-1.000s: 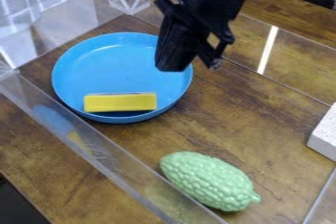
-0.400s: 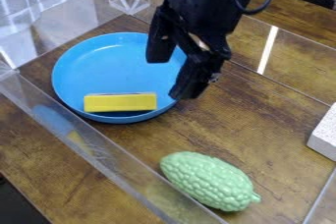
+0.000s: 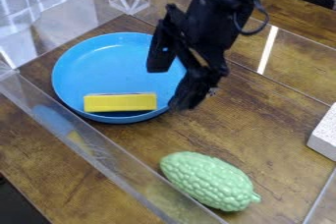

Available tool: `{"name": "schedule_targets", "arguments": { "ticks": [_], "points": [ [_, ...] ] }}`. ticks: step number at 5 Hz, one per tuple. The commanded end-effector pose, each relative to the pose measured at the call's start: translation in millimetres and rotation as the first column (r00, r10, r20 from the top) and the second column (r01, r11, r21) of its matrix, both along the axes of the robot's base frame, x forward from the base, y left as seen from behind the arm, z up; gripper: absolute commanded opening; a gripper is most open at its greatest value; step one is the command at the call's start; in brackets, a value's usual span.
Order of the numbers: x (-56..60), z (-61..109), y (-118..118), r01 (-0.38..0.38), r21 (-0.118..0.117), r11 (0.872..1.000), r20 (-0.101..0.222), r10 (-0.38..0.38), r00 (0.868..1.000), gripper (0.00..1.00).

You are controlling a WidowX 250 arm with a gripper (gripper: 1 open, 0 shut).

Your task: Put the white object in the blue tray

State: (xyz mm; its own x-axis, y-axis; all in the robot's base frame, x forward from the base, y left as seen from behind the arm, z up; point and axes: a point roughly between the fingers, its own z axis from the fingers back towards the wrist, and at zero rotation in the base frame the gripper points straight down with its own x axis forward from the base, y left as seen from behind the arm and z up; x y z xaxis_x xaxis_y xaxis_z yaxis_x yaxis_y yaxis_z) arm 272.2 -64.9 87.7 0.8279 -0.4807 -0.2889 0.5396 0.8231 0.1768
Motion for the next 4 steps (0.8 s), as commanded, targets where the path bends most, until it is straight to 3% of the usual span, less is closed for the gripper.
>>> {"name": "schedule_targets", "arguments": {
  "ticks": [1,2,3,4],
  "points": [
    [12.0,7.8,1,-0.009,-0.001,1.000,0.061,0.009,0.998,1.00],
    [13.9,1.1,2,-0.015,0.010,1.000,0.059,0.014,0.998,1.00],
    [15.8,-5.6,3,-0.020,0.019,1.000,0.058,0.019,0.998,0.00],
    [16.1,-7.7,-3,-0.005,0.014,1.000,0.073,0.004,0.997,0.00]
  ]
}}
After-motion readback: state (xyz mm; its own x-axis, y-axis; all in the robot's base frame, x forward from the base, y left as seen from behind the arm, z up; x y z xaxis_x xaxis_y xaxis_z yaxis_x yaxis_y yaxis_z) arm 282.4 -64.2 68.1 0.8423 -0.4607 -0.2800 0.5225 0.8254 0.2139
